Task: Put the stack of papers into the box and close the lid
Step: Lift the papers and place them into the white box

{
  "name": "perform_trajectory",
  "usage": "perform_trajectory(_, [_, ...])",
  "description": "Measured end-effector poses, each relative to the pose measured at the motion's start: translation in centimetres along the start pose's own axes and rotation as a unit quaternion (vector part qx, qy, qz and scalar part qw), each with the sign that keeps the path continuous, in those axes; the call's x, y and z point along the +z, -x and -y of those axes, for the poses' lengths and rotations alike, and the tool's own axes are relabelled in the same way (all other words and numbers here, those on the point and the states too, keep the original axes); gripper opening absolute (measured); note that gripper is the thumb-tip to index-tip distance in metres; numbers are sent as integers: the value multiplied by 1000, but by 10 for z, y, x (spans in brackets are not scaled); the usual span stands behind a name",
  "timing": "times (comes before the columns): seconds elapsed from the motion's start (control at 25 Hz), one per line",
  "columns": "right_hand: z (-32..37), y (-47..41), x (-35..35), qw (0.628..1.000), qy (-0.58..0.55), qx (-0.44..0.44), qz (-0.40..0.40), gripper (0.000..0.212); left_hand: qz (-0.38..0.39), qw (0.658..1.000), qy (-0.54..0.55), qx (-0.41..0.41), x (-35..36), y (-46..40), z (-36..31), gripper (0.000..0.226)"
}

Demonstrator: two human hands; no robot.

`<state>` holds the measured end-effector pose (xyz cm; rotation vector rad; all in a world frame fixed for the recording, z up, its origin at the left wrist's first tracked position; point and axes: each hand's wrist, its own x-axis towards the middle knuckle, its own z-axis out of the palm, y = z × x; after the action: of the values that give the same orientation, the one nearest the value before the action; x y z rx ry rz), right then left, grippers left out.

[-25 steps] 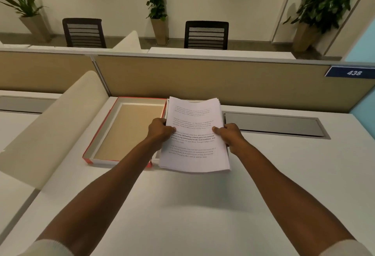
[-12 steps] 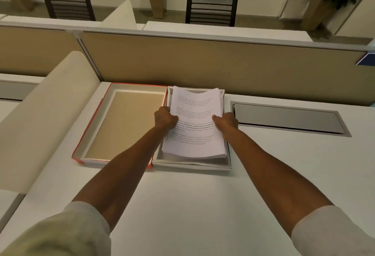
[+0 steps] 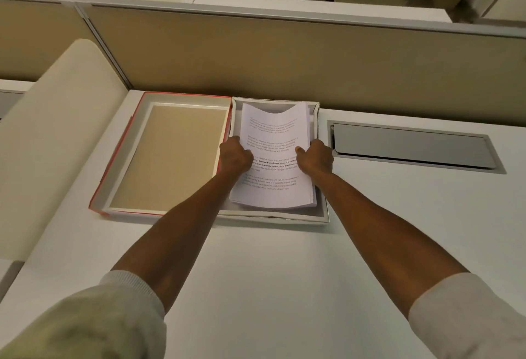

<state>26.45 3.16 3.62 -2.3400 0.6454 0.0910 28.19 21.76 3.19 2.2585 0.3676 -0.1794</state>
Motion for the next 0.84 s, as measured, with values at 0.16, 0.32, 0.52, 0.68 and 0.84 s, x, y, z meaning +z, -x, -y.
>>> perform_trajectory(0.16, [-3, 2, 5, 999, 11, -24, -29, 41, -18, 998, -33, 44, 6, 4, 4, 53])
perform_trajectory(0.32, [-12, 10, 9, 994, 75, -79, -29, 65, -24, 994, -47, 93, 11, 9, 8, 73])
perform_trajectory(0.52, [-16, 15, 11, 975, 184, -124, -10, 64, 11, 988, -133, 81, 20, 12, 15, 57])
perform_trajectory(0.68, [-23, 15, 15, 964, 235, -124, 27, 47, -28, 976, -162, 143, 21, 17, 18, 33])
perform_trajectory(0.84, [-27, 18, 18, 950, 267, -164, 14, 42, -1, 962, -217, 164, 20, 15, 18, 34])
